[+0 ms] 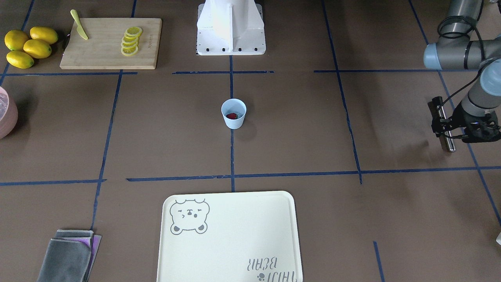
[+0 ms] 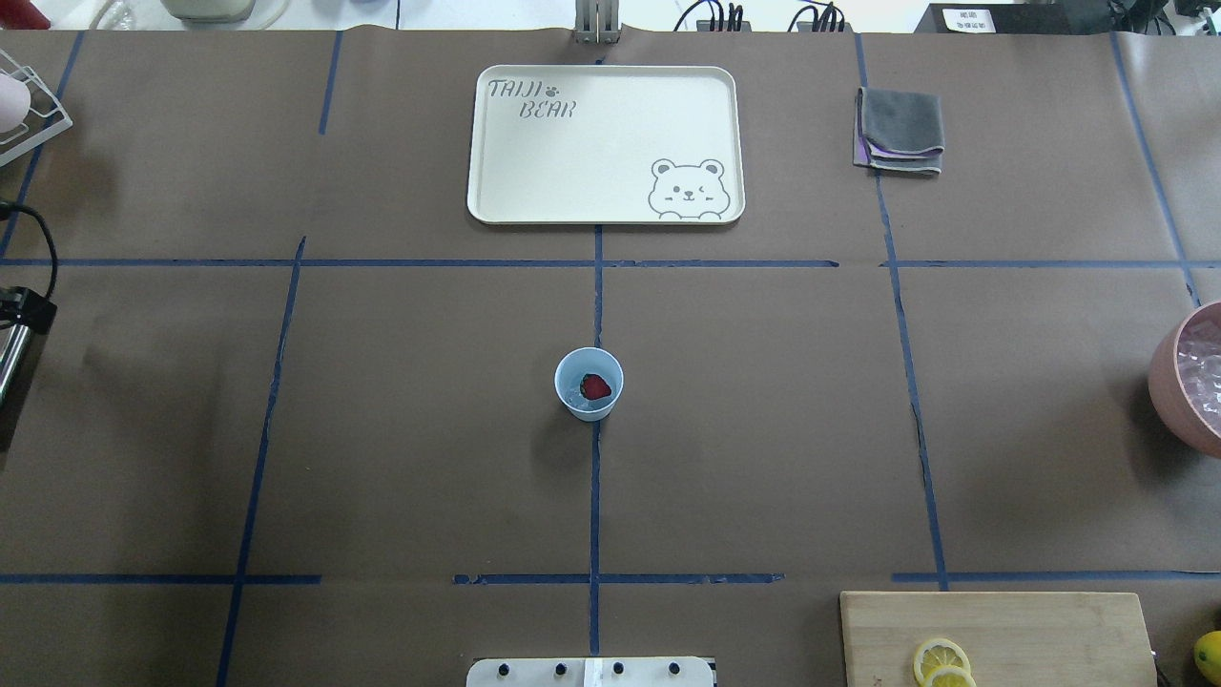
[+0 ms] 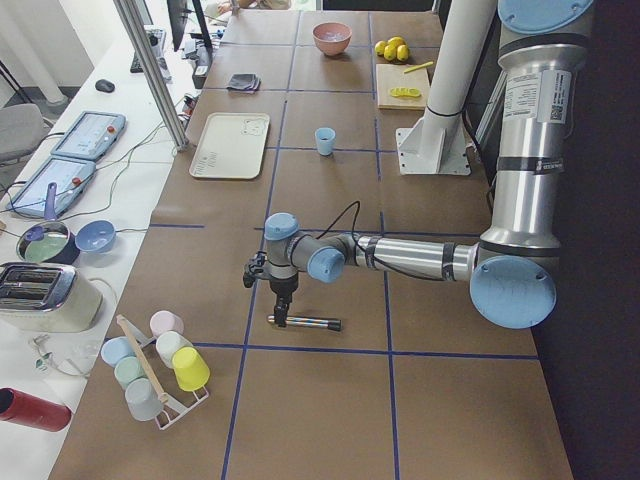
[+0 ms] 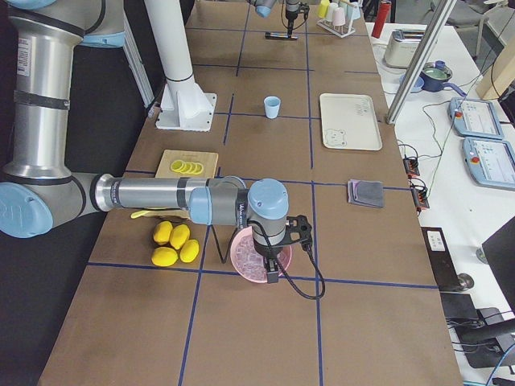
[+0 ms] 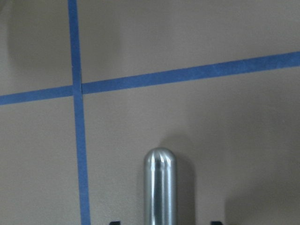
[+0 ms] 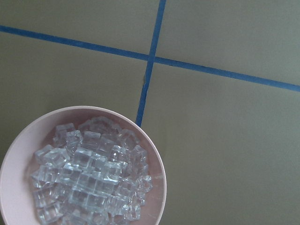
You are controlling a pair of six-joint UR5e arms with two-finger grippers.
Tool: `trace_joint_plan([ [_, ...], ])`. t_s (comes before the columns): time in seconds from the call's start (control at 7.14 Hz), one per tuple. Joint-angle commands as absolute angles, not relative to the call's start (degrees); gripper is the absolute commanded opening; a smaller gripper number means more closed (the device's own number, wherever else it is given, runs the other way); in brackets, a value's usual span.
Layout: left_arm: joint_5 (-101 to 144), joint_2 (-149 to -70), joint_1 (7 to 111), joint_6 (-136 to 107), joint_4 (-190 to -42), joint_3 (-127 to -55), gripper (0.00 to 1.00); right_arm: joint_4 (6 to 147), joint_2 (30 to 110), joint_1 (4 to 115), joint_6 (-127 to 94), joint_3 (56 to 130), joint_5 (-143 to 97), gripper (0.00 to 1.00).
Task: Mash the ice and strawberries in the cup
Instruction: 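Lower the steel rod onto the table and open the left gripper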
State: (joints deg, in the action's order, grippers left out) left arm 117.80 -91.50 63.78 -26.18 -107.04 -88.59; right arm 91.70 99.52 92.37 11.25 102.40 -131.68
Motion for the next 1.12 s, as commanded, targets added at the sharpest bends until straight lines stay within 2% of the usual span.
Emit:
trace_joint_plan([
  [0.0, 125.32, -94.73, 76.58, -10.02, -92.47, -92.69, 1.00, 91.76, 99.49, 92.37, 11.16, 102.48, -132.27, 0.99],
  [0.14, 126.72, -97.88, 82.56, -1.93, -80.89, -95.51, 1.00, 91.76, 99.49, 92.37, 11.16, 102.57, -132.62, 0.99],
  [0.28, 130.48, -97.91, 88.27, 4.59, -76.51, -95.97, 1.00, 91.67, 99.49, 92.37, 11.25, 102.57, -132.63, 0.99],
  [0.56, 141.29, -91.70, 91.23, 8.00, -77.95, -95.98, 1.00, 91.67, 99.49, 92.37, 11.25, 102.57, -132.63, 0.99],
  [0.98, 140.81, -86.84, 91.84, 8.00, -86.20, -96.41, 1.00, 91.67, 99.58, 92.37, 11.25, 102.66, -132.54, 0.99],
])
